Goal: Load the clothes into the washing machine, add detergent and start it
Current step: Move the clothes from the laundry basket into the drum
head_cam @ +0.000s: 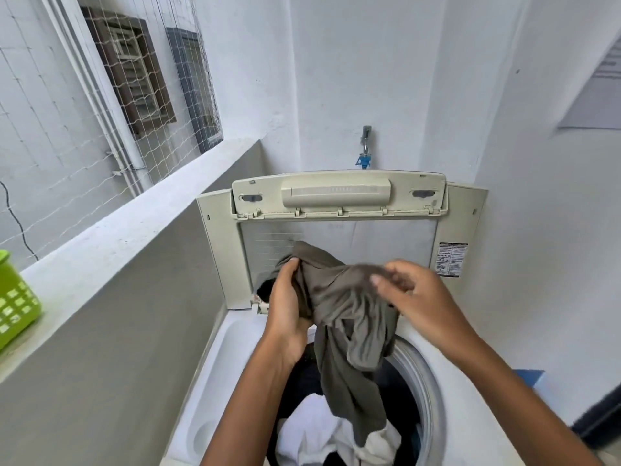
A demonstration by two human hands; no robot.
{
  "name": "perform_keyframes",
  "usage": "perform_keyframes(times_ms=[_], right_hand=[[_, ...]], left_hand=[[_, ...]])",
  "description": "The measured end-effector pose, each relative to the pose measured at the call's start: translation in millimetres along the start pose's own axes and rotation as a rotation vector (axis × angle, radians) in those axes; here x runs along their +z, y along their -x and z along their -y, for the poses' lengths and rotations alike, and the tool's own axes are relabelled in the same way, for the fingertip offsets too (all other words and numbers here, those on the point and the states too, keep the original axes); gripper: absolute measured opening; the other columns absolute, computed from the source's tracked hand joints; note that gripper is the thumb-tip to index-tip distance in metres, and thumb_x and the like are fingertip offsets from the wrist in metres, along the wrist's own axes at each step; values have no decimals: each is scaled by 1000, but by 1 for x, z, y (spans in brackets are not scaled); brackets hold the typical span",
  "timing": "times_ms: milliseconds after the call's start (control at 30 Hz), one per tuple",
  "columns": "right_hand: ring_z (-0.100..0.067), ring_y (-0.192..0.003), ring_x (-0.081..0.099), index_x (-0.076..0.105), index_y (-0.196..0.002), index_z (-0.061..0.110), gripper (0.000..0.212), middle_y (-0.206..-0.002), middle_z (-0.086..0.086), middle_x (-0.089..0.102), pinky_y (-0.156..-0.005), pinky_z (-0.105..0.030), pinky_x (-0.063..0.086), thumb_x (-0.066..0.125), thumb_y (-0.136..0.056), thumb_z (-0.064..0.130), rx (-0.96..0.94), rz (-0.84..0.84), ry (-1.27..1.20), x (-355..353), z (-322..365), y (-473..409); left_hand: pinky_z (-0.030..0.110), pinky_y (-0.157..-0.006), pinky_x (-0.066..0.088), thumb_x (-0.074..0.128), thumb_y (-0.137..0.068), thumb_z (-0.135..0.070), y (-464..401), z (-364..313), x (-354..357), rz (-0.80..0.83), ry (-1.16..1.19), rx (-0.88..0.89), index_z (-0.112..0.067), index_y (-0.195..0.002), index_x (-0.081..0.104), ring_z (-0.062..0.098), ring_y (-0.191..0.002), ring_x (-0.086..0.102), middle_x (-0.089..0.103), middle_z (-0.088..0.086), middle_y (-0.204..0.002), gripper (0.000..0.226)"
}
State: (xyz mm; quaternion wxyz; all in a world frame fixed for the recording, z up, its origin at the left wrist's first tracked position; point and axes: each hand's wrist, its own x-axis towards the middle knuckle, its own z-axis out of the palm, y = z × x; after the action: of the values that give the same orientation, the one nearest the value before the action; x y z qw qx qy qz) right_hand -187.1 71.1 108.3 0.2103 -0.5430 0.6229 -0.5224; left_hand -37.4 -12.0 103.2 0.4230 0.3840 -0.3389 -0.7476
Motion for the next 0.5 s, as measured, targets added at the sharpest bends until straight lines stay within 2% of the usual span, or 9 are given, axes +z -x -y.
perform_keyframes(times_ms=[33, 100, 200, 233, 300, 333, 400, 500], right_hand=[[-14, -69, 53, 64, -81, 11, 12, -74, -13, 62, -64, -28, 37, 59, -91, 15, 36, -77, -56, -6, -3, -1], [-18, -74, 54, 62, -83, 14, 16, -81, -14, 62, -68, -32, 39, 52, -95, 15, 100, -236, -180, -18, -7, -4], [-19, -82, 57, 62, -86, 20, 19, -84, -5, 64, -72, -32, 44, 46, -98, 19, 174, -401, -243, -29, -14, -5], [-19, -83, 57, 61, -89, 19, 17, -86, -5, 64, -71, -31, 44, 46, -98, 19, 195, -424, -222, -31, -17, -5], [-18, -83, 55, 54, -99, 16, 6, -97, -10, 60, -72, -33, 43, 50, -95, 15, 238, -410, -108, -32, -22, -5], [-19, -86, 55, 48, -105, 19, 17, -105, -10, 57, -75, -34, 44, 53, -91, 10, 268, -379, -61, -31, -24, -4], [-21, -97, 52, 39, -114, 26, 43, -117, -7, 49, -80, -36, 46, 57, -84, 0, 261, -314, -15, -28, -26, -2], [-19, -106, 49, 42, -118, 26, 48, -121, -1, 49, -82, -25, 41, 61, -82, 1, 148, -229, 2, -17, -17, 1]], left_hand=[[35, -81, 52, 43, -97, -38, -3, 0, -4, -30, 10, 12, -19, -109, 68, 18, -94, 68, 74, 2, -104, 33], [34, -78, 52, 45, -97, -38, -7, -1, -8, -62, 39, 22, -20, -116, 65, 18, -98, 66, 71, 2, -111, 33], [33, -72, 53, 48, -96, -37, -9, -3, -8, -52, 51, 10, -17, -103, 69, 17, -83, 71, 75, 4, -97, 31], [34, -75, 54, 48, -96, -37, -9, -3, -8, -44, 50, 5, -16, -101, 70, 17, -82, 71, 76, 4, -94, 31], [40, -88, 53, 49, -95, -38, -8, -2, -6, -41, 42, -1, -15, -107, 69, 22, -90, 70, 75, 6, -99, 32], [41, -91, 52, 50, -95, -37, -8, -2, -5, -46, 49, -3, -15, -108, 68, 23, -92, 69, 74, 7, -101, 32], [37, -81, 56, 50, -96, -35, -7, -3, -4, -34, 70, 4, -14, -106, 68, 22, -87, 70, 75, 6, -95, 29], [28, -61, 55, 50, -96, -32, -5, -2, -2, 50, 64, -9, -16, -99, 67, 17, -72, 72, 76, 3, -81, 24]])
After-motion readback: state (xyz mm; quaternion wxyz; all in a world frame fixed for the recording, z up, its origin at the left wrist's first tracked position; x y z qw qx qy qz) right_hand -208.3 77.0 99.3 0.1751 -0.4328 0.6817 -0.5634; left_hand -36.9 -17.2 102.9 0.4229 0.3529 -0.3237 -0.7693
